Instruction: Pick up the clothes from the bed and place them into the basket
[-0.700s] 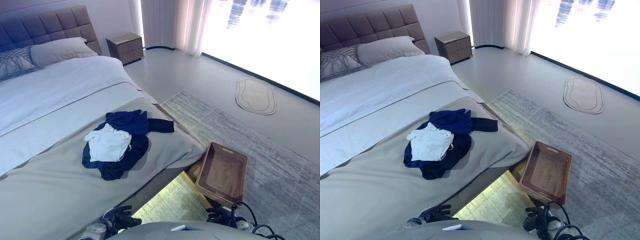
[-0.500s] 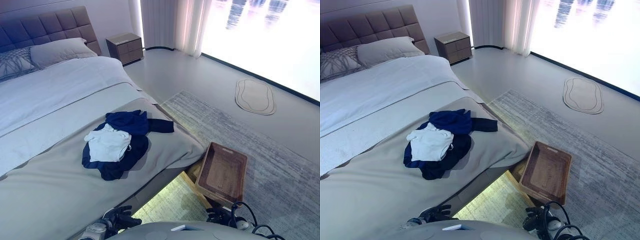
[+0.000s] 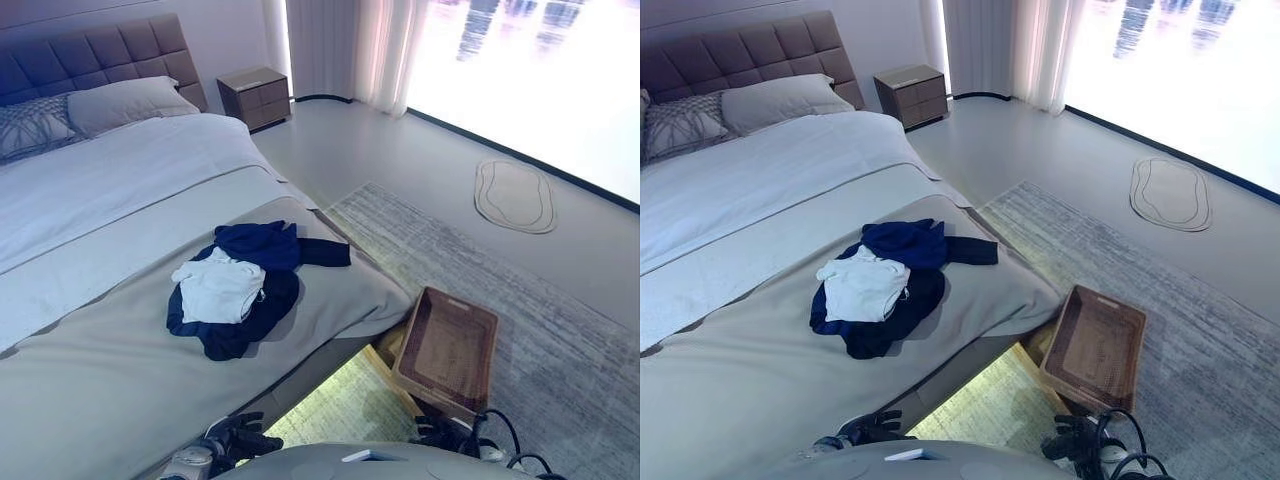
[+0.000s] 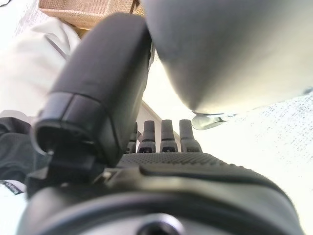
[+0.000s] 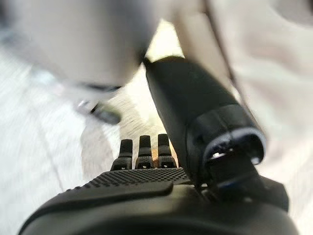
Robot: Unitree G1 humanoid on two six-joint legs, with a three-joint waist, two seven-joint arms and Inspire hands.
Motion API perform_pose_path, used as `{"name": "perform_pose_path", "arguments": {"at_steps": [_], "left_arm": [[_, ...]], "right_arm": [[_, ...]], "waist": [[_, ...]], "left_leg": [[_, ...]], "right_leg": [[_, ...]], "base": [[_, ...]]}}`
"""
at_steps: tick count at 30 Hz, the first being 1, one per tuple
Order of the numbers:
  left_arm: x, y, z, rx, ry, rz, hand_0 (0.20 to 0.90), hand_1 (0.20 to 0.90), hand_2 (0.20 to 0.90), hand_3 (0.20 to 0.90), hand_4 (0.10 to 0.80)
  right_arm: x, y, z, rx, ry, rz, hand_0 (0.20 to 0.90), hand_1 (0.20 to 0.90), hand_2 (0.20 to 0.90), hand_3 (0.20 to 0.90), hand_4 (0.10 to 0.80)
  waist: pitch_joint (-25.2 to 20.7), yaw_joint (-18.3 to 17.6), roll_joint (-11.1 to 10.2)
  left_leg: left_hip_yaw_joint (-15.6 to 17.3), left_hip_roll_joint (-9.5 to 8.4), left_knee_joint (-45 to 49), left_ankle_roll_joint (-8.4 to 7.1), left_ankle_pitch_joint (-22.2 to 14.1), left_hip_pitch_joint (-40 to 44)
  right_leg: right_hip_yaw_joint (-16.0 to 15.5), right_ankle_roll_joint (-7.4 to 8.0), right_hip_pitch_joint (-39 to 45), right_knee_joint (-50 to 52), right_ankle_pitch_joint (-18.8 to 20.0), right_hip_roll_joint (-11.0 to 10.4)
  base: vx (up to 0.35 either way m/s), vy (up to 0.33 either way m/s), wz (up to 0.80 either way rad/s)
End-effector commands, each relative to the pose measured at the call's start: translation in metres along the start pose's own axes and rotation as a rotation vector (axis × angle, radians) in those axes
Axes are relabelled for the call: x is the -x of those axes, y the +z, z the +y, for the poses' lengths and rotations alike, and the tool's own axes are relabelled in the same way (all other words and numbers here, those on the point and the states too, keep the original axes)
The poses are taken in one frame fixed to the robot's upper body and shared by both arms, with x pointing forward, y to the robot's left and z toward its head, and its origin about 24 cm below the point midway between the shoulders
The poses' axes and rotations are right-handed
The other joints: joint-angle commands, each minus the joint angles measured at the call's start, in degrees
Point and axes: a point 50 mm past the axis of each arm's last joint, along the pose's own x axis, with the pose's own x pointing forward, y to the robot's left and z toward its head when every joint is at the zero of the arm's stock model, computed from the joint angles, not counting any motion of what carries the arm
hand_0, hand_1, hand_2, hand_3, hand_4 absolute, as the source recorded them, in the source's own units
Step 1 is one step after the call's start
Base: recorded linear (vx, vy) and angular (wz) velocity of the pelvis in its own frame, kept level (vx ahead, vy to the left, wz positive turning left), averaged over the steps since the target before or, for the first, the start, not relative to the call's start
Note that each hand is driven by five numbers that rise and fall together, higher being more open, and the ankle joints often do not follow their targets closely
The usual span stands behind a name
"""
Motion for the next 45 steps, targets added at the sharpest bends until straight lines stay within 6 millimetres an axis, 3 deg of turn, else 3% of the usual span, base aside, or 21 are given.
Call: {"name": "perform_pose_path", "arguments": {"at_steps": [1, 3, 4, 6, 7, 8, 10, 12, 16, 18, 22, 30, 36, 42, 43, 44, 45], "left_arm": [[0.002, 0.002, 0.013, -0.067, 0.028, 0.017, 0.9, 0.9, 0.9, 0.9, 0.8], [0.004, -0.005, 0.013, -0.065, 0.035, 0.018, 0.9, 0.9, 0.9, 0.9, 0.8], [0.005, -0.009, 0.013, -0.066, 0.038, 0.015, 0.9, 0.9, 0.9, 0.9, 0.8], [0.005, -0.01, 0.011, -0.074, 0.038, 0.004, 0.9, 0.9, 0.9, 0.9, 0.8], [0.005, -0.009, 0.01, -0.075, 0.04, -0.005, 0.9, 0.9, 0.9, 0.9, 0.8], [0.004, -0.007, 0.01, -0.075, 0.041, -0.009, 0.9, 0.9, 0.9, 0.9, 0.8], [0.003, 0.002, 0.01, -0.083, 0.046, -0.038, 0.9, 0.9, 0.9, 0.9, 0.8], [0.004, 0.01, 0.015, -0.089, 0.056, -0.06, 0.9, 0.9, 0.9, 0.9, 0.8], [0.006, 0.023, 0.027, -0.098, 0.088, -0.108, 0.9, 0.9, 0.9, 0.9, 0.8], [0.008, 0.038, 0.037, -0.108, 0.113, -0.158, 0.9, 0.9, 0.9, 0.9, 0.8], [0.01, 0.063, 0.046, -0.089, 0.13, -0.232, 0.9, 0.9, 0.9, 0.9, 0.8], [0.014, 0.085, 0.055, -0.057, 0.147, -0.321, 0.9, 0.9, 0.9, 0.9, 0.8], [0.019, 0.093, 0.062, -0.028, 0.147, -0.373, 0.9, 0.9, 0.9, 0.9, 0.8], [0.023, 0.089, 0.072, 0.001, 0.158, -0.39, 0.9, 0.9, 0.9, 0.9, 0.8], [0.024, 0.088, 0.073, 0.007, 0.161, -0.394, 0.9, 0.9, 0.9, 0.9, 0.8], [0.025, 0.086, 0.075, 0.017, 0.164, -0.398, 0.9, 0.9, 0.9, 0.9, 0.8], [0.026, 0.085, 0.076, 0.024, 0.168, -0.4, 0.9, 0.9, 0.9, 0.9, 0.8]], "right_arm": [[-0.004, 0.053, 0.013, -0.288, 0.084, -0.19, 0.9, 0.9, 0.9, 0.9, 0.8], [0.0, 0.086, 0.022, -0.502, 0.175, -0.305, 0.9, 0.9, 0.9, 0.9, 0.8], [0.006, 0.115, 0.032, -0.608, 0.257, -0.405, 0.9, 0.9, 0.9, 0.9, 0.8], [0.017, 0.147, 0.044, -0.689, 0.364, -0.522, 0.9, 0.9, 0.9, 0.9, 0.8], [0.027, 0.169, 0.047, -0.62, 0.369, -0.657, 0.9, 0.9, 0.9, 0.9, 0.8], [0.031, 0.177, 0.048, -0.579, 0.361, -0.709, 0.9, 0.9, 0.9, 0.9, 0.8], [0.063, 0.231, 0.056, -0.274, 0.248, -0.964, 0.9, 0.9, 0.9, 0.9, 0.8], [0.1, 0.28, 0.06, 0.081, -0.004, -1.167, 0.9, 0.9, 0.9, 0.9, 0.8], [0.151, 0.339, 0.062, 0.446, -0.327, -1.342, 0.9, 0.9, 0.9, 0.9, 0.8], [0.186, 0.372, 0.063, 0.6, -0.461, -1.427, 0.9, 0.9, 0.9, 0.9, 0.8], [0.218, 0.4, 0.072, 0.789, -0.628, -1.498, 0.9, 0.9, 0.9, 0.9, 0.8], [0.247, 0.426, 0.075, 0.834, -0.817, -1.507, 0.9, 0.9, 0.9, 0.9, 0.8], [0.248, 0.443, 0.05, 0.844, -0.916, -1.282, 0.9, 0.9, 0.9, 0.9, 0.8], [0.245, 0.446, 0.02, 0.891, -0.982, -0.98, 0.9, 0.9, 0.9, 0.9, 0.8], [0.245, 0.446, 0.016, 0.889, -0.994, -0.955, 0.505, 0.505, 0.505, 0.439, 0.339], [0.249, 0.447, 0.014, 0.876, -1.023, -0.954, 0.3, 0.3, 0.3, 0.2, 0.1], [0.254, 0.449, 0.015, 0.85, -1.04, -0.996, 0.3, 0.3, 0.3, 0.2, 0.1]], "waist": [[2.2, 2.7, -1.5], [2.5, 3.5, -1.8], [3.1, 4.3, -1.9], [3.8, 5.3, -2.1], [4.7, 6.0, -2.1], [4.7, 6.2, -2.1], [6.8, 8.1, -2.1], [8.7, 9.9, -2.2], [11.9, 12.6, -3.2], [14.6, 14.8, -4.2], [17.0, 17.5, -5.0], [20.3, 22.6, -6.0], [23.4, 26.6, -5.8], [25.5, 29.6, -5.7], [25.8, 30.0, -5.7], [26.1, 30.4, -5.8], [26.2, 30.5, -5.9]], "left_leg": [[0.2, -4.68, 0.4, 4.43, -6.8, 1.2], [-0.6, -5.08, 0.4, 4.84, -6.9, 1.1], [-1.2, -5.38, 1.0, 5.19, -7.2, 0.8], [-1.9, -5.76, 1.9, 5.64, -7.2, -0.4], [-2.5, -6.03, 2.9, 5.97, -7.6, -1.2], [-2.6, -6.16, 3.2, 6.09, -7.5, -1.8], [-4.1, -6.81, 5.5, 6.75, -7.7, -4.5], [-5.3, -7.31, 7.5, 7.3, -7.9, -6.7], [-6.9, -8.06, 9.6, 7.81, -7.4, -11.2], [-8.1, -8.67, 11.4, 7.82, -7.1, -15.3], [-10.0, -9.64, 14.3, 7.76, -6.7, -21.5], [-13.6, -10.55, 16.7, 6.95, -7.6, -27.9], [-15.9, -10.63, 17.3, 6.29, -6.3, -31.9], [-17.1, -10.09, 17.0, 5.86, -5.2, -33.7], [-17.1, -9.73, 16.7, 5.75, -5.1, -33.7], [-17.0, -9.26, 16.4, 5.59, -5.0, -33.4], [-16.9, -8.99, 16.1, 5.51, -5.0, -33.2]], "right_leg": [[-1.8, 1.37, -0.7, 4.1, -3.0, -1.4], [-1.7, 1.39, -0.9, 4.4, -3.0, -1.7], [-1.8, 1.38, -1.1, 4.8, -3.2, -2.0], [-1.8, 1.35, -2.2, 5.5, -3.0, -2.5], [-1.8, 1.35, -2.8, 6.3, -3.1, -2.9], [-1.9, 1.35, -3.3, 6.4, -2.9, -3.1], [-2.4, 1.64, -5.4, 8.5, -2.6, -4.2], [-2.8, 2.01, -6.9, 10.2, -2.2, -5.2], [-3.4, 2.69, -9.2, 12.0, 0.3, -7.1], [-4.3, 2.87, -11.0, 13.2, 1.5, -8.1], [-5.6, 2.78, -13.5, 14.6, 1.9, -9.1], [-8.1, 3.47, -15.0, 16.8, 1.5, -10.0], [-11.4, 3.35, -17.1, 18.8, 0.4, -10.4], [-15.3, 3.57, -19.6, 21.0, 0.2, -11.3], [-15.9, 3.73, -19.8, 21.0, 0.3, -11.5], [-16.7, 3.81, -19.8, 20.8, 0.3, -11.6], [-17.0, 3.9, -19.7, 20.5, 0.5, -11.6]], "base": [[0.1, 0.066, 0.04], [0.088, 0.087, 0.1], [0.066, 0.118, 0.1], [0.008, 0.127, 0.11], [-0.015, 0.12, 0.16], [-0.013, 0.157, 0.21], [-0.03, 0.155, 0.37], [-0.019, 0.109, 0.5], [-0.06, 0.041, 0.43], [-0.137, 0.024, 0.44], [-0.107, 0.057, 0.35], [-0.002, 0.016, 0.31], [-0.016, 0.014, 0.28], [0.006, 0.002, 0.19], [-0.001, -0.024, 0.11], [-0.002, -0.038, 0.05], [-0.004, -0.046, 0.0]]}}
